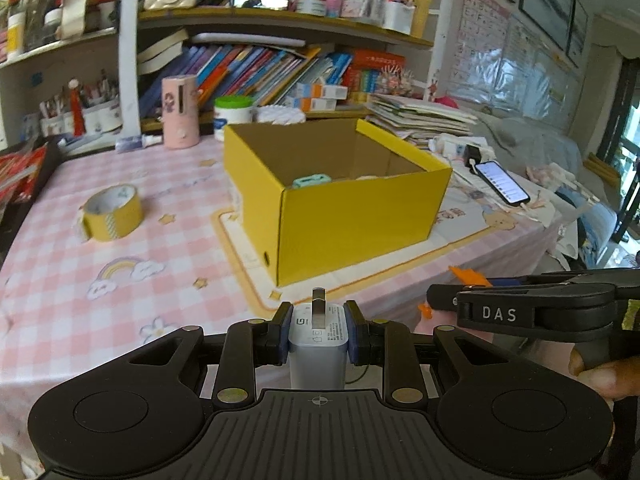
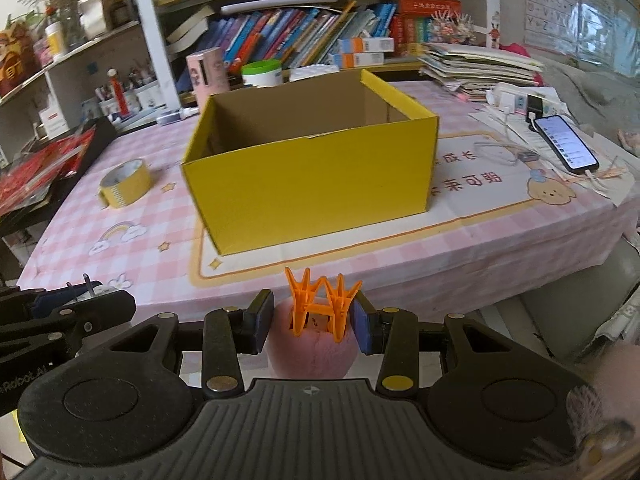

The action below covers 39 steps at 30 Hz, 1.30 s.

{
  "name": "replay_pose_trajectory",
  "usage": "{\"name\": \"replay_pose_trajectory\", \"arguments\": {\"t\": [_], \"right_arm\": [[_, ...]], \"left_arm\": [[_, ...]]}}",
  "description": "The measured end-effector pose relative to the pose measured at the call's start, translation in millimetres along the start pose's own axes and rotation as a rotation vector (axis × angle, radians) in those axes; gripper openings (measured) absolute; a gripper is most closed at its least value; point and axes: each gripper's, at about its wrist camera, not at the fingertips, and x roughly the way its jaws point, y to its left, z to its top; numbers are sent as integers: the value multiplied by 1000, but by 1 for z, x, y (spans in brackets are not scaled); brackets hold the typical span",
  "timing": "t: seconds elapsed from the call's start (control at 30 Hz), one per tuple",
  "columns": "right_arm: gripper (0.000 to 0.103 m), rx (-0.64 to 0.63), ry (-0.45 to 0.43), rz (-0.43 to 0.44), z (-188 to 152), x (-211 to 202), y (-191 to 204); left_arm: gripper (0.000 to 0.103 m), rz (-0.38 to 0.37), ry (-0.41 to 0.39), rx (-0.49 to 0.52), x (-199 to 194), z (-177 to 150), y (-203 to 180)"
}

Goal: Organize objects
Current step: 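Carry the white plug in the left tool while the right tool carries the plush toy to the box, then open the right tool to drop the plush toy into the box while the left tool holds the plug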

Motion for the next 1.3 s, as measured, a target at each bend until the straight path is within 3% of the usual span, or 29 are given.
{"name": "replay_pose_trajectory", "arguments": {"t": [0.4, 0.93, 1.13, 1.2, 1.3], "right_arm": [[39, -1, -8, 3, 27, 18, -16], [39, -39, -157, 54, 110, 22, -43], [37, -79, -202, 95, 143, 34, -53], [30, -91, -201, 119, 150, 42, -55], [30, -113, -193, 146, 159, 57, -57]], "left_arm": [[25, -17, -53, 8, 22, 29, -7], [25, -20, -228, 18, 48, 113, -27], [25, 27, -211, 17, 76, 126, -34], [25, 47, -189, 16, 88, 127, -34], [25, 84, -137, 16, 110, 125, -36]]}}
